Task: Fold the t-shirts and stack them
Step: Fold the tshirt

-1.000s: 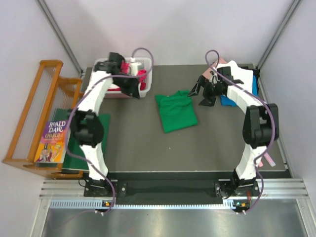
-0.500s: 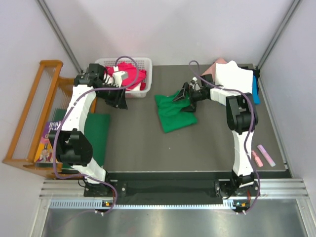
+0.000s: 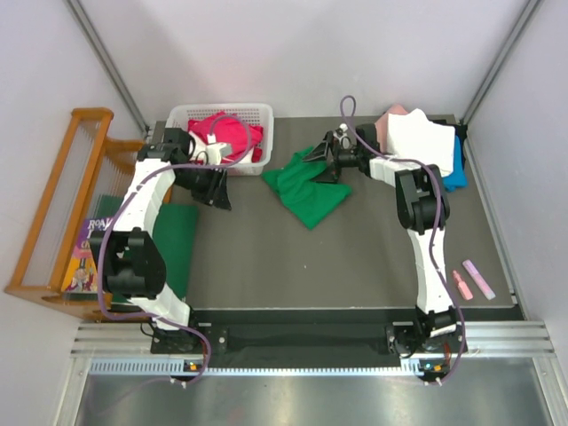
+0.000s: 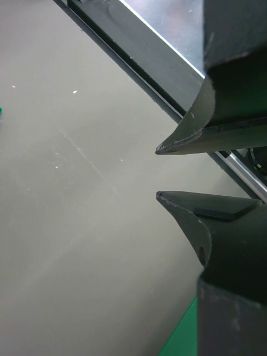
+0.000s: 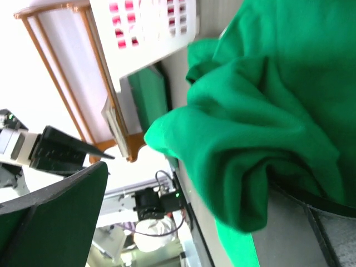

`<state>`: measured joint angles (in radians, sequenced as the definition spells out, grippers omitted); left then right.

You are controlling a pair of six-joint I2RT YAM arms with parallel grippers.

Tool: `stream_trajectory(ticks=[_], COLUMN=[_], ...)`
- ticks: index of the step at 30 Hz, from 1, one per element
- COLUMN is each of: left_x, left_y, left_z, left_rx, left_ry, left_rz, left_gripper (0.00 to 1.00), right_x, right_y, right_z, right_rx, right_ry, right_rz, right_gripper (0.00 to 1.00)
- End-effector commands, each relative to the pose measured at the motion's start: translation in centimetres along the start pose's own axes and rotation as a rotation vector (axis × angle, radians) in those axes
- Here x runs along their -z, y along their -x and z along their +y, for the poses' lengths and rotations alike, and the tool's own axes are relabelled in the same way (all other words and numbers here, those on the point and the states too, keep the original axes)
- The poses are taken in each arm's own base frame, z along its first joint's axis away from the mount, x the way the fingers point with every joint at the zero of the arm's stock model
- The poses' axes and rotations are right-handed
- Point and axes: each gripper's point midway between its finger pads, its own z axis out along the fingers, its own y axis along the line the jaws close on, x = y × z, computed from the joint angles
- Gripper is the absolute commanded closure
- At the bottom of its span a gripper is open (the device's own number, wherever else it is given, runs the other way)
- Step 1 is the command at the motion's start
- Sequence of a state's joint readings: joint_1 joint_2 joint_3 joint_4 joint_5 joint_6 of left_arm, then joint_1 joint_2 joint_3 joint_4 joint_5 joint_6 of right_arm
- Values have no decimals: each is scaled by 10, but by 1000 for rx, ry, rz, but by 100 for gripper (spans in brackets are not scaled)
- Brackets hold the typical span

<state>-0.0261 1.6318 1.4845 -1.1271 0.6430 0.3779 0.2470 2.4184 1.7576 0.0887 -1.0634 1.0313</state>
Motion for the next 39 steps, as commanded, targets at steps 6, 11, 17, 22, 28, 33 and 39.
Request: stream_trajectory(ticks=[6, 11, 17, 22, 28, 33, 39], left_x=[6, 14, 20, 23, 23, 25, 20], left_y=[2, -1, -5, -10, -16, -20, -30], left_z=[-6, -7, -16, -23, -26, -28, -28], left_rx=[-51, -80, -106, -120, -115, -116, -108], left_ry=[-26, -4, -28, -37, -44, -44, -57], left_rz=[-39, -48, -43, -48, -38, -42, -15], left_gripper=[62, 63, 63, 63, 63, 63, 63], right_x=[-10, -7, 31, 60, 54, 40, 41], right_y=[-24, -37, -91, -104, -42, 18, 44], right_z=[93, 24, -37, -51, -21, 31, 40], right_rx=[132, 62, -1, 56, 107, 179, 112], right_ry=[245, 42, -145, -247, -170, -68, 9], right_rz=[26, -49, -131, -207, -215, -195, -174], right_gripper=[0, 0, 0, 0, 0, 0, 0])
